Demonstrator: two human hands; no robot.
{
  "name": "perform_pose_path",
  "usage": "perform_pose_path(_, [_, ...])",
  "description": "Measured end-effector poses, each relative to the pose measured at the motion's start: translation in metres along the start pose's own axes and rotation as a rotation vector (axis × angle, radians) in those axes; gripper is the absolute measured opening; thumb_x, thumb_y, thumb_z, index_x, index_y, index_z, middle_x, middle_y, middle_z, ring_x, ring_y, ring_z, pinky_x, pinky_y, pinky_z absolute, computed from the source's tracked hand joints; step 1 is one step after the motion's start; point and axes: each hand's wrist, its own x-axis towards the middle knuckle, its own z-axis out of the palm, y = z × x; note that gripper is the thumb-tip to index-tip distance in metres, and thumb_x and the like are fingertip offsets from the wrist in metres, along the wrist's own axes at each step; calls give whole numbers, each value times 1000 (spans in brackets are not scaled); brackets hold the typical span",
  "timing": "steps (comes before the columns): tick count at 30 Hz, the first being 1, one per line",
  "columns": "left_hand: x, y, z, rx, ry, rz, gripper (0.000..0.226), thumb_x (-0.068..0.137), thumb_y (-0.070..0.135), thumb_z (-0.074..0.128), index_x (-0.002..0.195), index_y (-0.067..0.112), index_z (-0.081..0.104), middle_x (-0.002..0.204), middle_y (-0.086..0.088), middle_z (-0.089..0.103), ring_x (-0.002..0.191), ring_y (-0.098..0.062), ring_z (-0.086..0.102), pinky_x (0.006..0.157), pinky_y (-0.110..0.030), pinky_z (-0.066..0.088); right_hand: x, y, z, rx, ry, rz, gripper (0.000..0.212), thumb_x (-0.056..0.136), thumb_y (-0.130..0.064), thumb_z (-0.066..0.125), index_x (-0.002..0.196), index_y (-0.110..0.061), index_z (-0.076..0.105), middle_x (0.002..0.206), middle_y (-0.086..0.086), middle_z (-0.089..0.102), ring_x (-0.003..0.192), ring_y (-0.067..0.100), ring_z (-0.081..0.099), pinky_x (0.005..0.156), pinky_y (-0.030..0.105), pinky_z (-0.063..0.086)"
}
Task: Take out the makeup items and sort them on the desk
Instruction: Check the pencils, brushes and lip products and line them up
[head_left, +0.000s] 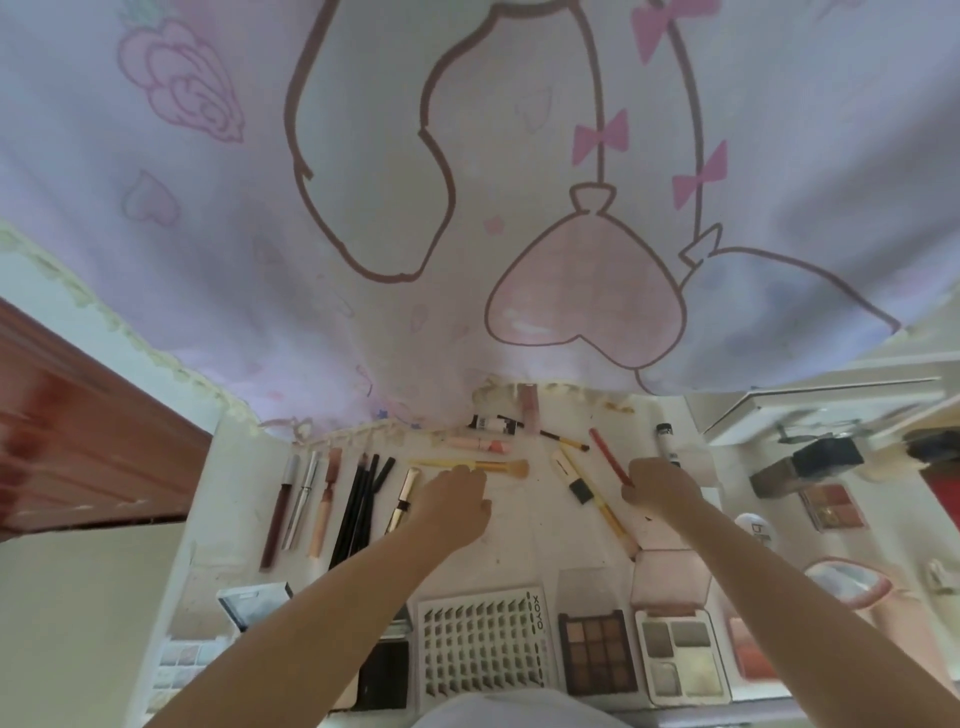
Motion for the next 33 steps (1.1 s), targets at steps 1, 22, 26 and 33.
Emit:
perform_pose_path(1, [1,0,-1,-57,14,4,37,97,28,36,129,10,41,130,-8,46,117,-24,48,91,-33,42,-3,1,-6,19,41,-38,17,95,-20,38,89,-9,48,66,-7,39,67,12,49,56,17,38])
perform_pose_path(22, [-82,-92,-98,7,247,127,37,99,37,30,67,20,37,59,11,36,60,-12,43,62,-21,32,-87,-111,-112,-134,198,-751,29,99,-26,32,82,-17,54,67,-15,41,59,3,39,62,15,30])
perform_pose_path(26, [-113,-174,-91,-83,413,-181,40,98,30,36,58,21,32,55,7,37,71,-25,54,62,-26,27,-72,-81,-131,-68,351,-603,26,96,-27,38,75,-16,48,61,-13,42,66,15,52,64,20,35])
perform_pose_path(33, [-110,-136,-74,-94,405,-12,39,98,32,34,59,25,29,57,11,37,51,-4,37,49,-11,27,-83,-144,-97,112,277,-827,28,96,-15,40,113,-3,59,103,11,63,96,23,57,80,17,36])
